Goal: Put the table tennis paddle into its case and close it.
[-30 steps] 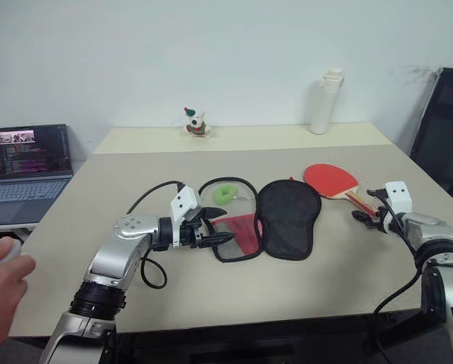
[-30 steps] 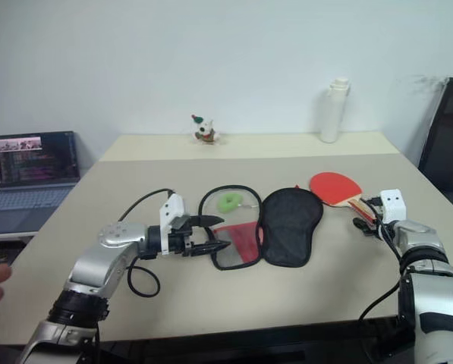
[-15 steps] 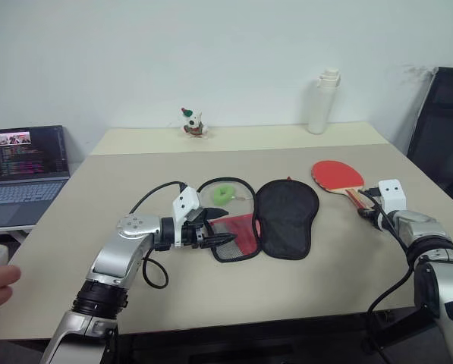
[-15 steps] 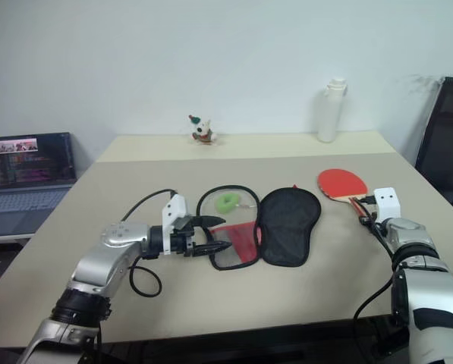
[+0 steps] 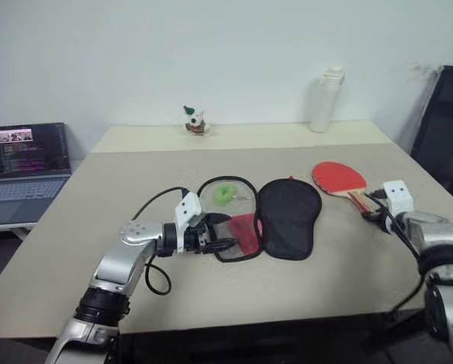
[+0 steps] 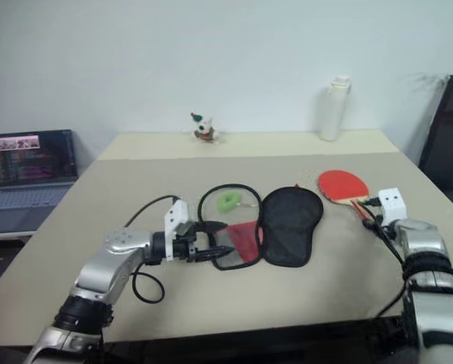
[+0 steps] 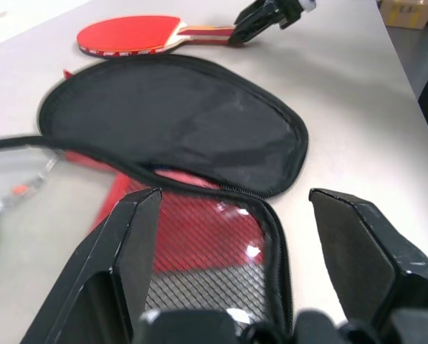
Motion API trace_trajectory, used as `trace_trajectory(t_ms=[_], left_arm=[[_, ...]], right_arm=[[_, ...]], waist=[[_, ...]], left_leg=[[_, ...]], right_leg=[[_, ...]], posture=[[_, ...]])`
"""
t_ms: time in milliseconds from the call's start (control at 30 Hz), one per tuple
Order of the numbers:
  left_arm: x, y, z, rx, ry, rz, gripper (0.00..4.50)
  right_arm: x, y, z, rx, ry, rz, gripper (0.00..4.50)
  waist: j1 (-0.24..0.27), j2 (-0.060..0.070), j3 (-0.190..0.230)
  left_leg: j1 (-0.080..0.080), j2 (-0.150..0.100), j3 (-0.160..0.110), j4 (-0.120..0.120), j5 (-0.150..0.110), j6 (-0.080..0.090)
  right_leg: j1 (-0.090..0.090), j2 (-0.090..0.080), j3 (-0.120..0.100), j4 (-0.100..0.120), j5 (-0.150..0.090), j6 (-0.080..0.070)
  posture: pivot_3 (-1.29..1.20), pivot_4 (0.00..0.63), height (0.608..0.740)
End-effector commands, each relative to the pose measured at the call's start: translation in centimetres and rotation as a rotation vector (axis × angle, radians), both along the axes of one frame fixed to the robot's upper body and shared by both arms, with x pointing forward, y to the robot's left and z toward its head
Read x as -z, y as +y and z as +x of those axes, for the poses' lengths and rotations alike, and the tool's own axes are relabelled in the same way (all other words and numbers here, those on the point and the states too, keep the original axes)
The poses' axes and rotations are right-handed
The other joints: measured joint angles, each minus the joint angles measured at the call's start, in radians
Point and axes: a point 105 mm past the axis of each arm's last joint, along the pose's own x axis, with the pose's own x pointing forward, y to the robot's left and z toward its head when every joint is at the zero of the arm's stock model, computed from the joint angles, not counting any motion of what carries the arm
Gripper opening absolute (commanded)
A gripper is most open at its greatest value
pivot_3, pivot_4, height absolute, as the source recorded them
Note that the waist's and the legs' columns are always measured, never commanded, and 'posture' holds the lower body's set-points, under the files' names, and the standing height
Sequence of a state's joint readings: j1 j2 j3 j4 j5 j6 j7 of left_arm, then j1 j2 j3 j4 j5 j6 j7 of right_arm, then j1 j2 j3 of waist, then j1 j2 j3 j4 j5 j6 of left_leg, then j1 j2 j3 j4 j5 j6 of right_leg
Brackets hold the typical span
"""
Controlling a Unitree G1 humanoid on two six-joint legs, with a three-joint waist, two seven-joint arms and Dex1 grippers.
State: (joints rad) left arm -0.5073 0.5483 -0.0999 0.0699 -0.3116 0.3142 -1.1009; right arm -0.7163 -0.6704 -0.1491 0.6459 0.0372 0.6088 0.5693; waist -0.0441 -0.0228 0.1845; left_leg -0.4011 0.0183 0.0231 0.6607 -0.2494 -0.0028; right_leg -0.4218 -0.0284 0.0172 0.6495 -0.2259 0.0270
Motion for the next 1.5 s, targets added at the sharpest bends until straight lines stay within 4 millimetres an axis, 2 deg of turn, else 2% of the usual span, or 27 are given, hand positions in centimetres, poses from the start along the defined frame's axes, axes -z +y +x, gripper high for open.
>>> trace_trajectory(t_ms=[33, 267, 367, 467, 567, 767, 900, 1067, 1500], left_arm=[[-1.6, -0.7, -0.5, 0.038, -0.072, -0.022, 3.60], [-2.0, -1.7, -0.4, 0.068, -0.087, -0.035, 3.60], [-1.9, -1.8, -0.3, 0.073, -0.087, -0.036, 3.60], [-1.8, -2.0, -0.2, 0.078, -0.086, -0.036, 3.60], [-1.8, -2.1, 0.0, 0.082, -0.090, -0.034, 3.60], [-1.8, -1.9, 0.1, 0.075, -0.098, -0.036, 3.60], [-1.7, -1.7, 0.1, 0.065, -0.098, -0.039, 3.60], [-1.5, -1.5, 0.2, 0.047, -0.100, -0.043, 3.60], [-1.3, -1.2, 0.2, 0.018, -0.103, -0.048, 3.60]], right_arm=[[-1.9, 1.1, -2.2, -0.029, -0.006, 0.021, 1.45], [-0.9, 2.0, -9.7, 0.066, 0.078, 0.022, 1.45], [-0.4, 1.4, -11.3, 0.141, 0.088, 0.033, 1.45], [0.2, 1.1, -12.1, 0.175, 0.100, 0.039, 1.45], [0.4, 0.9, -12.1, 0.193, 0.086, 0.038, 1.45], [-0.1, 1.2, -10.3, 0.170, 0.036, 0.044, 3.43], [-1.0, 1.9, -8.4, 0.130, -0.017, 0.071, 3.43], [-1.0, 2.6, -6.2, 0.064, -0.029, 0.065, 3.43], [0.5, 3.6, -4.9, 0.002, 0.008, 0.028, 3.43]], waist=[[0.006, 0.000, 0.000], [0.020, 0.000, 0.000], [0.020, 0.000, 0.000], [0.020, 0.000, -0.001], [0.023, 0.000, -0.001], [0.020, 0.000, -0.001], [0.012, 0.000, -0.001], [0.014, 0.000, -0.001], [0.014, 0.000, -0.001]], left_leg=[[0.000, 0.000, 0.000, 0.000, 0.000, 0.000], [0.001, 0.002, -0.001, 0.001, 0.000, 0.000], [0.001, 0.002, 0.000, 0.002, 0.000, 0.000], [0.002, 0.001, 0.001, 0.002, 0.000, 0.000], [0.001, 0.001, 0.000, 0.002, 0.000, 0.000], [0.001, -0.003, 0.002, 0.002, 0.000, 0.000], [0.002, -0.004, 0.002, 0.002, 0.000, 0.000], [0.002, -0.004, 0.002, 0.002, 0.000, 0.000], [0.002, -0.004, 0.002, 0.002, 0.000, 0.000]], right_leg=[[0.000, 0.000, 0.000, 0.000, 0.000, 0.000], [0.001, 0.002, -0.002, 0.000, -0.003, 0.004], [0.001, 0.003, -0.002, 0.000, -0.003, 0.005], [0.001, 0.003, -0.002, 0.000, -0.003, 0.005], [0.001, 0.003, -0.003, -0.001, -0.003, 0.005], [0.001, 0.002, -0.002, -0.001, -0.003, 0.006], [0.001, 0.003, -0.001, -0.001, -0.002, 0.005], [0.001, 0.004, -0.001, -0.001, -0.002, 0.005], [0.001, 0.003, -0.001, -0.001, -0.002, 0.005]], posture=[[0.00, 0.150, 0.740], [0.00, 0.150, 0.740], [0.00, 0.150, 0.740], [0.00, 0.150, 0.740], [0.00, 0.150, 0.740], [0.00, 0.150, 0.740], [0.00, 0.150, 0.740], [0.00, 0.150, 0.740], [0.00, 0.150, 0.740]])
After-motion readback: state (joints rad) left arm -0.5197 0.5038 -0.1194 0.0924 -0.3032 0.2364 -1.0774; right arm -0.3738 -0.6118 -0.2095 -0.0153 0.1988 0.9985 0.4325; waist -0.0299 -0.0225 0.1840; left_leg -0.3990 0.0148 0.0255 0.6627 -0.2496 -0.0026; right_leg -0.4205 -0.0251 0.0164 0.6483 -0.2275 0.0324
